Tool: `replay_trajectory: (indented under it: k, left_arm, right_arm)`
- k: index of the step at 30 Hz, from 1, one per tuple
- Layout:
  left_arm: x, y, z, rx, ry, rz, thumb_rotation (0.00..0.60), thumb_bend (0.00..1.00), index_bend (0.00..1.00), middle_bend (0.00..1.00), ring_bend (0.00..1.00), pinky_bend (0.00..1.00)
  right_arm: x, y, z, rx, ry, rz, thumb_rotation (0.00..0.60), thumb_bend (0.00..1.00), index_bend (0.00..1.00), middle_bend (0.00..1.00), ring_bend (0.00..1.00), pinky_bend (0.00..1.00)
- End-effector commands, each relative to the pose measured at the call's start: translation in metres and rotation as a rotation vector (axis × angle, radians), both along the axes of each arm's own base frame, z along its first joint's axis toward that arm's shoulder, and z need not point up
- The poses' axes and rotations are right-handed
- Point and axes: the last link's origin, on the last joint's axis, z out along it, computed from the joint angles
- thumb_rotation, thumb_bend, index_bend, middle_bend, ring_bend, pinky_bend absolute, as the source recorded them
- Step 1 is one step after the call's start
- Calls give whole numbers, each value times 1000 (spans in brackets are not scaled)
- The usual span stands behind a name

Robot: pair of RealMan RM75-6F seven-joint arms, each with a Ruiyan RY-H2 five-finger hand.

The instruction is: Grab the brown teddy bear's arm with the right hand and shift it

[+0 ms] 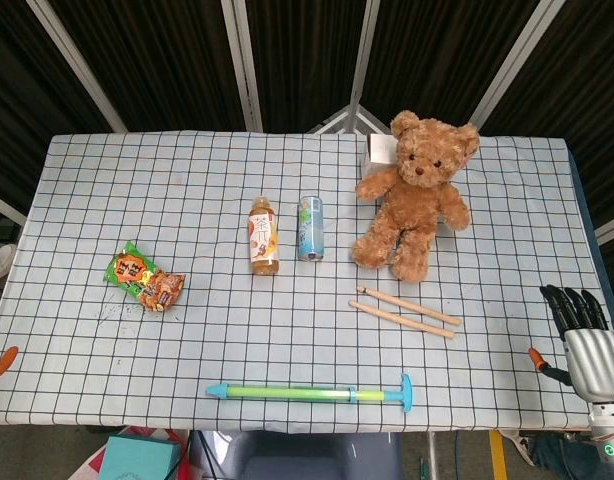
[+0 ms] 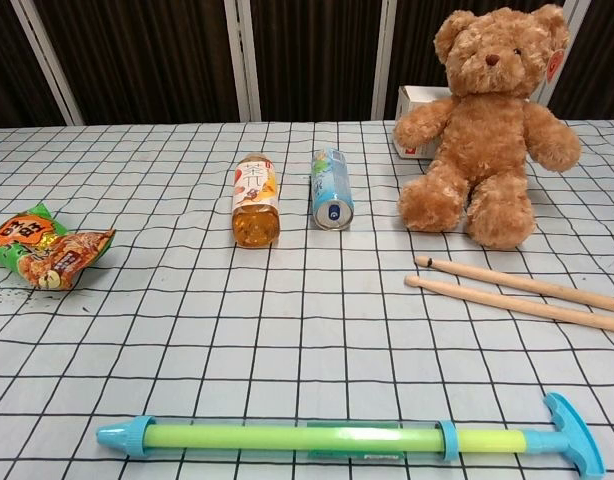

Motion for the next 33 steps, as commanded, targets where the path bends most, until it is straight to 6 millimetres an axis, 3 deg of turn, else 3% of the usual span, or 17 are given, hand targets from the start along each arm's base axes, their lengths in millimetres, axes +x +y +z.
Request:
replay_trajectory:
  k: [1,25,29,33]
  left_arm:
    - [0,0,0,1,0,3,600,310,170,0,0,118]
    - [1,-3,-1,-8,-7,3,600,310,170,0,0,118]
    - [0,-3,1,-5,-16,5,600,310,170,0,0,118]
    - [-1,-4,4,10,-22,9,600,310,170,0,0,118]
  right_arm:
    - [0,0,0,-2,0,0,600,268,18,113,72,0]
    - [-3,1,2,-50,-54,-51,600,268,18,112,78,0]
    - [-1,-3,-5,-69,-152,-78,600,268,18,132,124,0]
    - [4,-19,-19,-59,-389,-154,600,268,21,145,135,0]
